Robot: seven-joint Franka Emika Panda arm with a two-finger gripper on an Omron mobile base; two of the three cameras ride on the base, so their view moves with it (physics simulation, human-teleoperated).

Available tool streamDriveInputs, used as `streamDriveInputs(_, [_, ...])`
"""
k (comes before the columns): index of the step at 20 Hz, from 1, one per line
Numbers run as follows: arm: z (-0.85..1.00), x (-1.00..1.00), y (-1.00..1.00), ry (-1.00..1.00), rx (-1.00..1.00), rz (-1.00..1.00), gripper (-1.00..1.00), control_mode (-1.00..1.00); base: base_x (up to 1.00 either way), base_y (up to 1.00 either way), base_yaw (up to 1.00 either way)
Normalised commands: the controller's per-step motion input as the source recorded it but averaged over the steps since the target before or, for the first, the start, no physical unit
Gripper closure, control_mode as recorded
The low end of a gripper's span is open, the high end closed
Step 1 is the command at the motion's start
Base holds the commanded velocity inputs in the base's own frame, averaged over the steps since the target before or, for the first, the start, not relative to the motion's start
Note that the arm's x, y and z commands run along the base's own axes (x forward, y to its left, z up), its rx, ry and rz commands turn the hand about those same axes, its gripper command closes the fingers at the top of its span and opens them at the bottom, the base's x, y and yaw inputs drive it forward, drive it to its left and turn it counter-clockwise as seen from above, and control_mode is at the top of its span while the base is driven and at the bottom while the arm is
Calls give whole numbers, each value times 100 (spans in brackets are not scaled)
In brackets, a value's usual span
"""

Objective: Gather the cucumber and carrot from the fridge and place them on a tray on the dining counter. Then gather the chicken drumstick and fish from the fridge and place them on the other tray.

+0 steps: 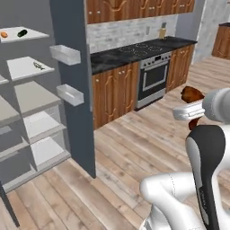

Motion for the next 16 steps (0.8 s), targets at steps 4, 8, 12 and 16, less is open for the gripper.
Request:
streamDriveInputs(4, [0,0,0,0,0,0,100,100,-31,-10,-47])
streamDriveInputs(8, [0,0,0,0,0,0,100,100,-47,-15,-47])
streamDriveInputs(12, [0,0,0,0,0,0,100,100,-42,-17,-47])
streamDriveInputs(16, [0,0,0,0,0,0,100,100,-34,-18,-46])
